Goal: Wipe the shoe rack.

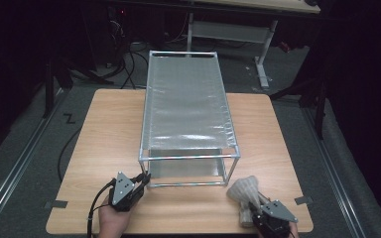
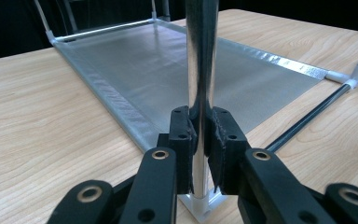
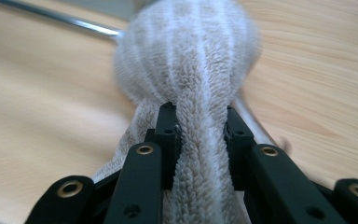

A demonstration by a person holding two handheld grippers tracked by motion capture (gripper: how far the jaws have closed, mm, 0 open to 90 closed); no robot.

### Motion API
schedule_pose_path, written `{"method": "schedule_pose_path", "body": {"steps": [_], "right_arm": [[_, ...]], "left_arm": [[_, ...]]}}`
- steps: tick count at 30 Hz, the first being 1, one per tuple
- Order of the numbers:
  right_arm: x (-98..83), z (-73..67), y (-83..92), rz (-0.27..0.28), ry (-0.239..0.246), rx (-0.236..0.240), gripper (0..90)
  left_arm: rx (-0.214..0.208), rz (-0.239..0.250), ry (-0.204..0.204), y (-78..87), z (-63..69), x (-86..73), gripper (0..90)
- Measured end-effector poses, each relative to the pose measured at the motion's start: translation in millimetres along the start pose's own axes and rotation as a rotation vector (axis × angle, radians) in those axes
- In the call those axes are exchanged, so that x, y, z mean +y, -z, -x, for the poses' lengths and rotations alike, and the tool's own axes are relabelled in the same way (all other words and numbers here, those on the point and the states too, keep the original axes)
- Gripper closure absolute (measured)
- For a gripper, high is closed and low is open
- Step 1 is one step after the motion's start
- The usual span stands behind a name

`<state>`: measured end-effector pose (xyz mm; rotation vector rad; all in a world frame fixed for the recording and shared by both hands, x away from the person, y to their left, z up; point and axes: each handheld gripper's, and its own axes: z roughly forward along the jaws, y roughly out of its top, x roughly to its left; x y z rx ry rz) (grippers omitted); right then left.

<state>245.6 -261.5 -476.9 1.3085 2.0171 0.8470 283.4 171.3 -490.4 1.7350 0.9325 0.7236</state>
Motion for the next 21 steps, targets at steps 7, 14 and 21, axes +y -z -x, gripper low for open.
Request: {"method": "schedule_pose_path", "body": {"steps": [7,14,21], "right_arm": [[30.4,19.8,-8.8,0.096,-0.076,-0.063,72.3],[76.1,13.6,-1.9,0.219,-0.063,-0.06,72.0],[100.2,-3.5,14.3,0.287,-0.038,-0.018,71.8]], "left_arm": [[-0.014,0.007,-0.014,0.9,0.0,-1.1,80.0],[-0.022,0.015,-0.023,1.5,0.4,-2.3,79.8],[-0.019,0.017,-0.026,1.4,0.2,-2.6,79.6]]}}
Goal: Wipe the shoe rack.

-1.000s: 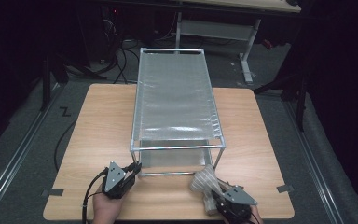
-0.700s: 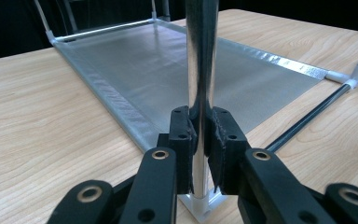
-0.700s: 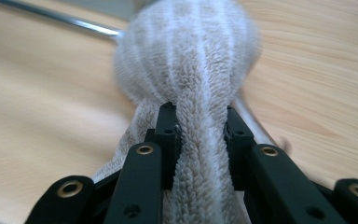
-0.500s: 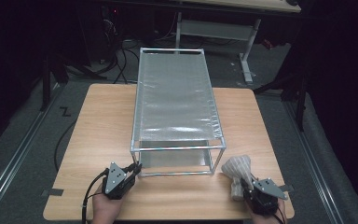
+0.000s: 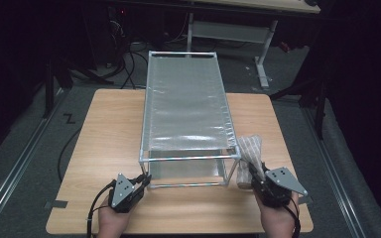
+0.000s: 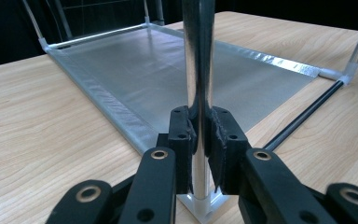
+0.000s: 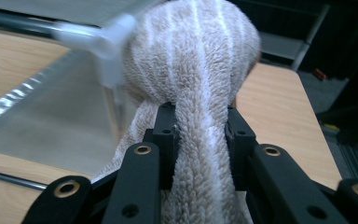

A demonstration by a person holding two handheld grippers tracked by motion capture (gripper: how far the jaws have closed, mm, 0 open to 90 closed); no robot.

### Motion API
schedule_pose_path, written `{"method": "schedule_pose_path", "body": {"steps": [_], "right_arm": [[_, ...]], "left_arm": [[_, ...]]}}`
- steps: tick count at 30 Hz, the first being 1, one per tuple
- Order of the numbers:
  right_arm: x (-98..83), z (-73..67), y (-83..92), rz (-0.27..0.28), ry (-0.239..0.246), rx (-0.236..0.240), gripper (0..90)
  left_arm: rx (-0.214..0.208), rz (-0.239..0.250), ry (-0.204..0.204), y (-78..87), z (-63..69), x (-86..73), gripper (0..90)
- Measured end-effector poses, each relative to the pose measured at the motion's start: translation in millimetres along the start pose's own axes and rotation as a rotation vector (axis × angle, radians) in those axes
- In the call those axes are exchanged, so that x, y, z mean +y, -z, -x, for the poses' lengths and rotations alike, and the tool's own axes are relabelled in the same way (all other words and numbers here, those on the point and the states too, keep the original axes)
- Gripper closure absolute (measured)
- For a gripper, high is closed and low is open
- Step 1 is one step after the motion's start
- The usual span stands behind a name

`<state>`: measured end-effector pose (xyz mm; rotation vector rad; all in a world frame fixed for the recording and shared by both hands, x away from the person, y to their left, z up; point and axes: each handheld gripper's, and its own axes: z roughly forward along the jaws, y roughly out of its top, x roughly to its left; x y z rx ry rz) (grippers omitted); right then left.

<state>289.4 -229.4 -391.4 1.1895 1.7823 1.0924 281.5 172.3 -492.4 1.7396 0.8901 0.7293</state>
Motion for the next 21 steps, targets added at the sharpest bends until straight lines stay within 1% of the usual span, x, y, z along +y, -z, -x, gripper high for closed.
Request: {"method": "schedule_pose_path", "body": {"steps": [2,4,6,9,11,15,18,19,21], "right_arm": [[0.0,-7.8,3.6,0.006,0.019,0.015,71.8],[-3.1,-17.9,4.0,0.001,0.05,0.032,71.9],[-7.5,-23.6,0.4,-0.015,0.082,0.025,72.0],[-17.7,-22.3,-8.5,-0.055,0.072,0.04,72.1],[-26.7,-20.6,-16.0,-0.092,0.068,0.047,72.1],[-47.9,-21.0,-32.3,-0.189,0.062,0.065,72.1],[-61.7,-21.4,-42.5,-0.26,0.042,0.096,72.1],[-66.6,-21.3,-46.8,-0.292,0.042,0.11,72.0],[-71.9,-20.5,-51.3,-0.32,0.03,0.126,71.9]], "left_arm": [[-0.002,0.001,0.0,0.0,-0.1,-0.1,79.6],[0.0,0.001,0.002,0.0,0.2,-0.2,79.6],[0.0,0.0,0.001,0.0,0.3,-0.1,79.7],[0.0,0.001,0.002,0.1,0.5,-0.2,79.7],[-0.001,0.002,0.001,0.1,0.4,-0.2,79.7],[-0.016,-0.001,0.013,0.3,-1.1,0.1,79.9],[-0.011,-0.004,-0.002,1.0,-0.6,0.2,79.7],[-0.011,-0.005,-0.003,1.2,-0.6,0.2,79.7],[-0.013,-0.007,-0.005,1.4,-0.8,0.4,79.6]]}}
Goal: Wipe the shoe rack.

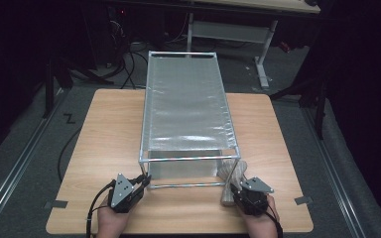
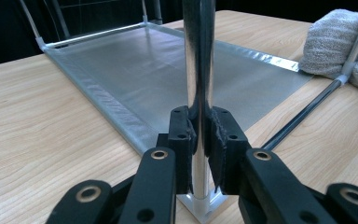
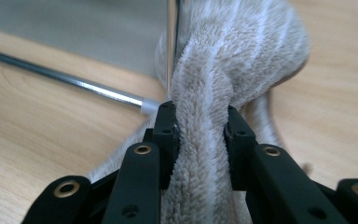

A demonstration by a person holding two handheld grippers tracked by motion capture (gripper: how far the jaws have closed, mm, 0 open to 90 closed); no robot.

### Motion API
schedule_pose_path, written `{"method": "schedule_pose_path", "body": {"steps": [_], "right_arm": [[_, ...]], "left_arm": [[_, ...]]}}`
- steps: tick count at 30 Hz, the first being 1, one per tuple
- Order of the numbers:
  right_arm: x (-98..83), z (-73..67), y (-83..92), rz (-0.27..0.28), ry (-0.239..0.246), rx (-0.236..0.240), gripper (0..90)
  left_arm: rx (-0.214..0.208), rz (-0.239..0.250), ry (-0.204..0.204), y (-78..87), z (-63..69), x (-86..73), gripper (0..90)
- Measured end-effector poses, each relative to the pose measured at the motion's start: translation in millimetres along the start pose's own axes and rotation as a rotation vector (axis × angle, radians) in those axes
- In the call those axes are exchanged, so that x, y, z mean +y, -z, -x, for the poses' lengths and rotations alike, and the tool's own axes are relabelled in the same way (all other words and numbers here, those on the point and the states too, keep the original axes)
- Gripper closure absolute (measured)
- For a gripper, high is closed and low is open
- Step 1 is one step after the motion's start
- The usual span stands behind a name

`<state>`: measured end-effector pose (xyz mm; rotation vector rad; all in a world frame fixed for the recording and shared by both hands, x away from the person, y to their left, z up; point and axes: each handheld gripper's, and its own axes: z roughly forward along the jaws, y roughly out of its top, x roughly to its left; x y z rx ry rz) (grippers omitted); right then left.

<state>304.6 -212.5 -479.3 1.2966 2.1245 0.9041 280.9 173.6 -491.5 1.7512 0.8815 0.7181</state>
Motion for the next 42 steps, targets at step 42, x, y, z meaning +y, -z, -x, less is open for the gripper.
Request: {"method": "schedule_pose_path", "body": {"steps": [42], "right_arm": [[30.7,2.3,45.3,0.229,-0.007,-0.008,71.5]], "left_arm": [[-0.006,0.005,-0.017,-0.6,0.3,-1.5,79.2]]}}
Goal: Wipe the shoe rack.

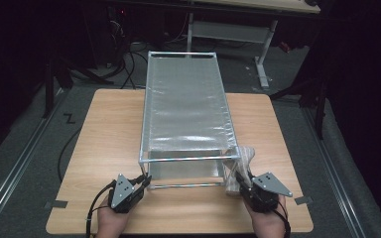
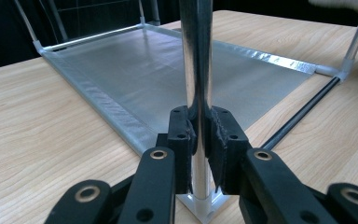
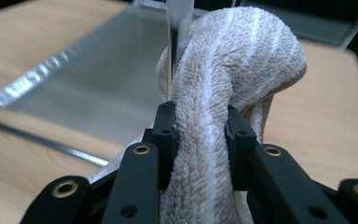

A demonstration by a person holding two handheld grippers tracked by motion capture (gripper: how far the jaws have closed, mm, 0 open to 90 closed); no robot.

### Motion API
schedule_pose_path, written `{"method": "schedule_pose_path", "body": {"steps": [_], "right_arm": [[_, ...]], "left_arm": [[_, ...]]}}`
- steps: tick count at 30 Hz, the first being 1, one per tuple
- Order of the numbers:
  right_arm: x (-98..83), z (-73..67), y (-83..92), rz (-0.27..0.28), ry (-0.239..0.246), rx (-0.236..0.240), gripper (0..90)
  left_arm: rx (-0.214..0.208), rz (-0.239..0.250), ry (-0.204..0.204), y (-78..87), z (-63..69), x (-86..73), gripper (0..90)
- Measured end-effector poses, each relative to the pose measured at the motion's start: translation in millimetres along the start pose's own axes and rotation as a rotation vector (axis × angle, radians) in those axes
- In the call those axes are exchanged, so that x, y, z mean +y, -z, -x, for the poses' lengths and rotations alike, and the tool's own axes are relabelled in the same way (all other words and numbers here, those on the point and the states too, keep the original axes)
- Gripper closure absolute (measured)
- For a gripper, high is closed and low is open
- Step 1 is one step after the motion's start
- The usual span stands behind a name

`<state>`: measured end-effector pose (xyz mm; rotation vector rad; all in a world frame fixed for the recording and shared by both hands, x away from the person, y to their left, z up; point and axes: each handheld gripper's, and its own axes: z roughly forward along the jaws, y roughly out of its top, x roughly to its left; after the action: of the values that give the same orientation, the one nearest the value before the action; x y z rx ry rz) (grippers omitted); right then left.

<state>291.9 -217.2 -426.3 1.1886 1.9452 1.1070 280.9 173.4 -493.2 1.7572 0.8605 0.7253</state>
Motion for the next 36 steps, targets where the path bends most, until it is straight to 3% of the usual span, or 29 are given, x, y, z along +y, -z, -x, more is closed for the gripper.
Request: {"method": "schedule_pose_path", "body": {"steps": [5,14,19,25,31,36], "right_arm": [[-19.7,1.1,-18.6,-0.099,-0.009,0.021,71.6],[-41.1,2.6,-43.1,-0.207,0.003,0.055,71.6],[-41.6,4.0,-42.2,-0.199,0.001,0.055,71.3],[-37.4,13.0,-37.8,-0.146,-0.033,-0.009,70.6],[-24.7,21.1,-46.5,-0.083,-0.065,-0.033,71.0],[-14.9,16.3,-46.3,-0.017,-0.036,-0.045,71.4]], "left_arm": [[0.001,-0.002,0.0,0.0,0.0,0.3,79.2],[0.006,-0.003,0.008,0.2,-2.8,0.2,79.3],[0.006,-0.005,0.004,0.3,-2.8,0.2,79.2],[0.008,-0.012,0.002,0.0,-2.5,-0.1,77.7],[0.016,-0.014,-0.007,0.0,-1.6,0.1,78.8],[0.028,-0.012,-0.015,0.7,0.4,-0.6,78.7]]}}
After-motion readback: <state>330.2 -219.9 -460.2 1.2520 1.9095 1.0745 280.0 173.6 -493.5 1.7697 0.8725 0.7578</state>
